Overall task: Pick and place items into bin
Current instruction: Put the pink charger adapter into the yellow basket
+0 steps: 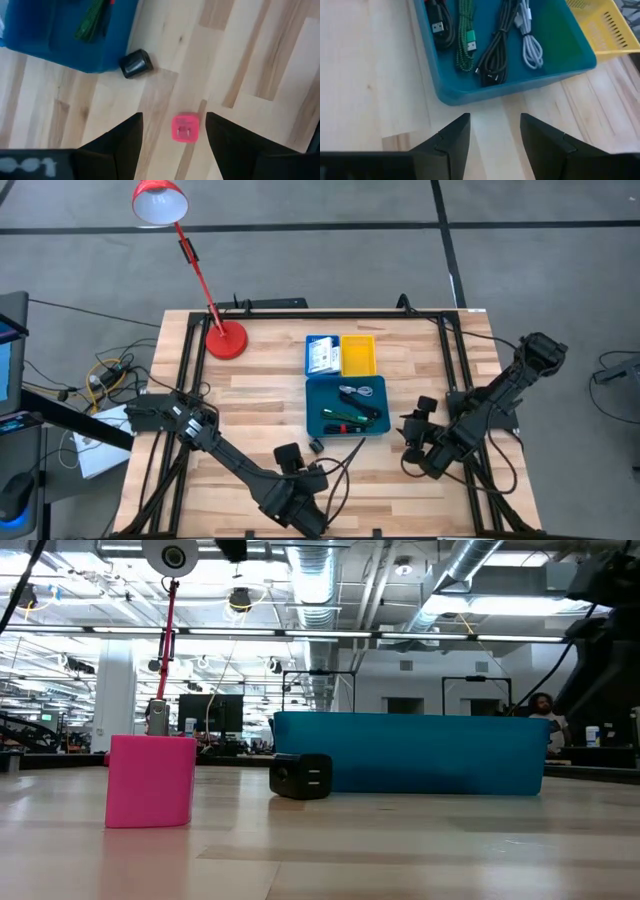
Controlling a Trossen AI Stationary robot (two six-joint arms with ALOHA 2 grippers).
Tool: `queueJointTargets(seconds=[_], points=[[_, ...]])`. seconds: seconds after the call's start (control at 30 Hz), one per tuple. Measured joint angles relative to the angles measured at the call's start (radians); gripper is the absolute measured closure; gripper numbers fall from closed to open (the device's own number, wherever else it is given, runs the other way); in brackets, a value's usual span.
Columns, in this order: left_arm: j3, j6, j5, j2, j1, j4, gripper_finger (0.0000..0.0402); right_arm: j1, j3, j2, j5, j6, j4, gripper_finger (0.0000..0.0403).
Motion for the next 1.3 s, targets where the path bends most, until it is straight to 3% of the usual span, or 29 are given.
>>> queueJointTargets(seconds=[0.33, 0.6, 0.83, 0.97, 1.13, 1.2, 1.3], points=[[0.000, -0.005, 0.008, -0.124, -0.002, 0.000, 0.0195, -0.046, 0.002, 0.000, -0.003, -0.086, 0.052, 0.0238], [0.002, -0.004, -0.105, -0.327, -0.002, -0.001, 0.0195, -0.084, 0.002, 0.000, -0.006, -0.092, 0.063, 0.0237], [-0.044, -0.003, -0.130, -0.356, -0.002, 0.001, 0.0195, -0.084, 0.002, 0.000, -0.023, -0.106, 0.073, 0.0239], [-0.217, 0.019, -0.102, -0.388, 0.005, 0.005, 0.0195, -0.084, 0.002, 0.000, -0.025, -0.139, 0.095, 0.0238], [-0.573, -0.106, -0.106, -0.605, 0.033, 0.064, 0.0195, -0.084, 0.002, 0.000, -0.029, -0.144, 0.114, 0.0236], [-0.738, -0.159, -0.107, -0.719, 0.039, 0.214, 0.0195, -0.084, 0.002, 0.000, -0.034, -0.144, 0.120, 0.0238], [-0.980, -0.169, -0.110, -0.884, 0.037, 0.575, 0.0195, -0.084, 0.002, 0.000, -0.042, -0.144, 0.127, 0.0239]])
